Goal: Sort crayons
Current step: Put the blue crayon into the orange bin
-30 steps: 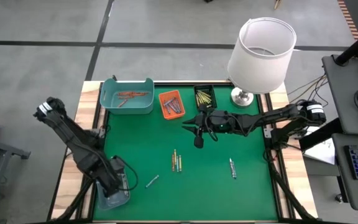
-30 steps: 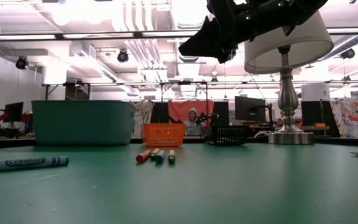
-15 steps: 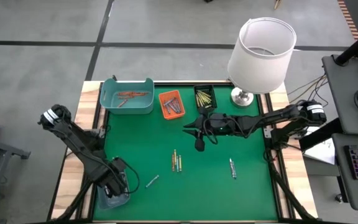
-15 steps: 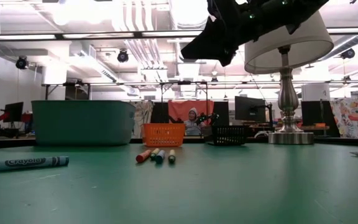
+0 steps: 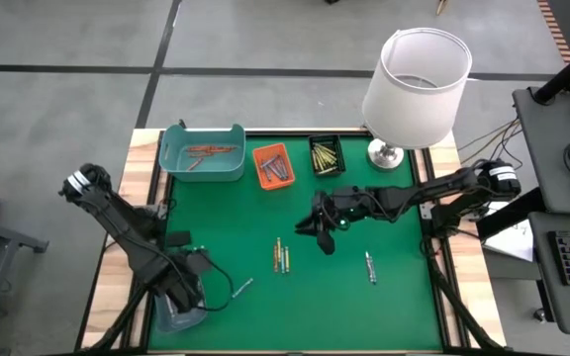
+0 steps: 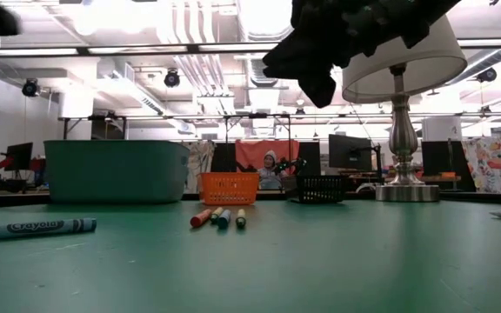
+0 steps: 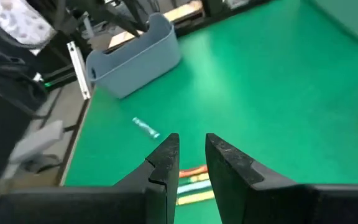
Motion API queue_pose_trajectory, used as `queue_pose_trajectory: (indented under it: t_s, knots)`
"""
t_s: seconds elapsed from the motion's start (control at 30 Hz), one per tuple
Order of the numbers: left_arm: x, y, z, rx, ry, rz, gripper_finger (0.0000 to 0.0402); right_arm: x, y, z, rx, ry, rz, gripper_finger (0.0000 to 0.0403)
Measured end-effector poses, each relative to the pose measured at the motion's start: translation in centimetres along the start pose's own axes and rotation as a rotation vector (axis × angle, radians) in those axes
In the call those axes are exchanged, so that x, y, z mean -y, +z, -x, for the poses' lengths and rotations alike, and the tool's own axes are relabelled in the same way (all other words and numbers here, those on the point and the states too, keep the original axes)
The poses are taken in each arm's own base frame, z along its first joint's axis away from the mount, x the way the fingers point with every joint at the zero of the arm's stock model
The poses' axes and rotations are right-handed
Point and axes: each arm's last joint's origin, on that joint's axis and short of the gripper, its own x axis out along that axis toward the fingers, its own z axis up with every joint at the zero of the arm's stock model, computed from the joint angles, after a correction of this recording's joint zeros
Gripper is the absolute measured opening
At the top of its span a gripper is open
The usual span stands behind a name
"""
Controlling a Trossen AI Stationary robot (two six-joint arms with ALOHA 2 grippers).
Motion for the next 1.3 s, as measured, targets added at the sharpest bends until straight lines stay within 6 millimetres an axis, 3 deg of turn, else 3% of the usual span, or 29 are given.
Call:
queue_pose_trajectory:
  t_s: [0.23, 0.4, 0.8, 1.07, 1.3]
  knots:
    - [-0.3, 2.8, 1.3, 0.297, -0.106, -0.188, 0.0037, -1.1, -1.5, -0.4, -0.139, -0.016, -0.119, 0.0073]
    - [-1.1, 4.5, 2.2, 0.459, -0.094, -0.336, 0.0036, -1.6, -2.3, -0.8, -0.318, -0.158, -0.217, 0.0073]
    - [-3.8, 7.0, 1.9, 0.538, 0.151, -0.445, 0.0036, -3.6, -4.7, -0.7, -0.939, -0.619, -0.359, 0.0073]
    - [-4.2, 7.4, 1.6, 0.543, 0.170, -0.354, 0.0036, -6.2, -6.8, 2.0, -1.112, -0.843, -0.413, 0.0073]
    - [-3.2, 7.6, 0.5, 0.452, -0.033, -0.082, 0.0043, -8.4, -7.8, 2.8, -1.113, -0.849, -0.438, 0.0073]
